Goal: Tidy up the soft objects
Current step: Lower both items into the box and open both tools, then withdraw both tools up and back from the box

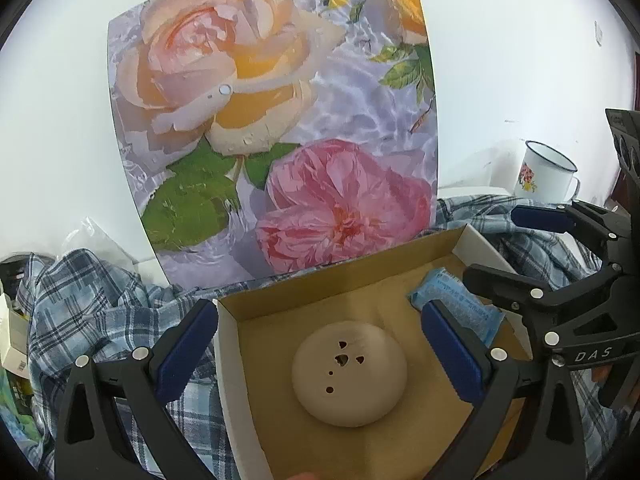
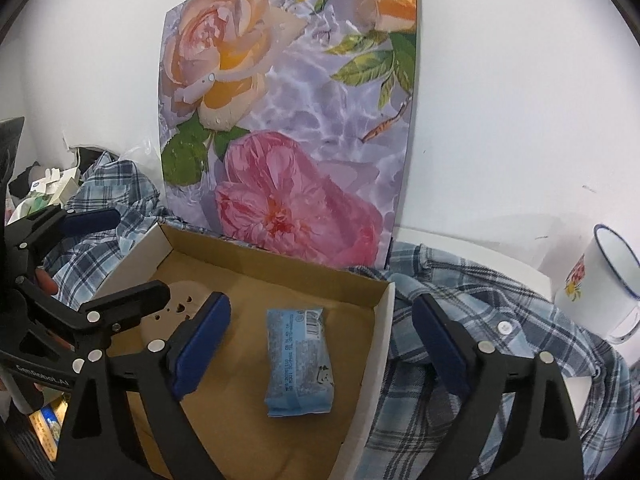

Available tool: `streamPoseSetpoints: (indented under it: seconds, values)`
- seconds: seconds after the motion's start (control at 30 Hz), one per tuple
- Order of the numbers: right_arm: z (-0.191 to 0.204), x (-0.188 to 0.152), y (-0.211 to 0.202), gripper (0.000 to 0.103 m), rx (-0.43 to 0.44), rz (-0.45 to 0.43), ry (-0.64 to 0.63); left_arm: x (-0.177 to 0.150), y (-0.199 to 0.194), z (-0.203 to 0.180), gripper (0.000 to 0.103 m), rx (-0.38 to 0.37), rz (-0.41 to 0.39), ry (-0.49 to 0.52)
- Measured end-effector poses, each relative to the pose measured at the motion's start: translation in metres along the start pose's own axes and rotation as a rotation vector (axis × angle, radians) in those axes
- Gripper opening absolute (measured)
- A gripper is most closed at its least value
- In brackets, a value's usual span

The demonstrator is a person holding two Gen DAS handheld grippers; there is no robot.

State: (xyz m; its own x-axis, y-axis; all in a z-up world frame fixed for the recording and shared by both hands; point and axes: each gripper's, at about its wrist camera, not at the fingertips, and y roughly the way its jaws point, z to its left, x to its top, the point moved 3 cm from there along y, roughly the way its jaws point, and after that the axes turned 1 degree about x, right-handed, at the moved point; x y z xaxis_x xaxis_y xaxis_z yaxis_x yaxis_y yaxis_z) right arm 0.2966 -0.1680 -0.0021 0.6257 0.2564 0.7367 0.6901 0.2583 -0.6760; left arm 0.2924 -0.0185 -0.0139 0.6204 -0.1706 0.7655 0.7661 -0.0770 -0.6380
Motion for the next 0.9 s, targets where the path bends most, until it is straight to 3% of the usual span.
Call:
streamPoseSetpoints:
  seconds: [0.13, 0.5, 0.9]
  values:
    - [-0.004, 0.004, -0.007, 0.102, -0.021, -0.021, 0.003, 0.002, -0.007, 0.001, 0.103, -0.01, -0.017, -0.004]
    - [0.003, 0.02, -0.037, 0.103, -0.04, -0.116, -0.011, 0.019, -0.039, 0.008, 0.103, 0.0, -0.102, -0.017]
    - [0.013, 0.046, -0.096, 0.103, -0.072, -0.23, -0.028, 0.033, -0.09, 0.009, 0.103, -0.031, -0.206, -0.015]
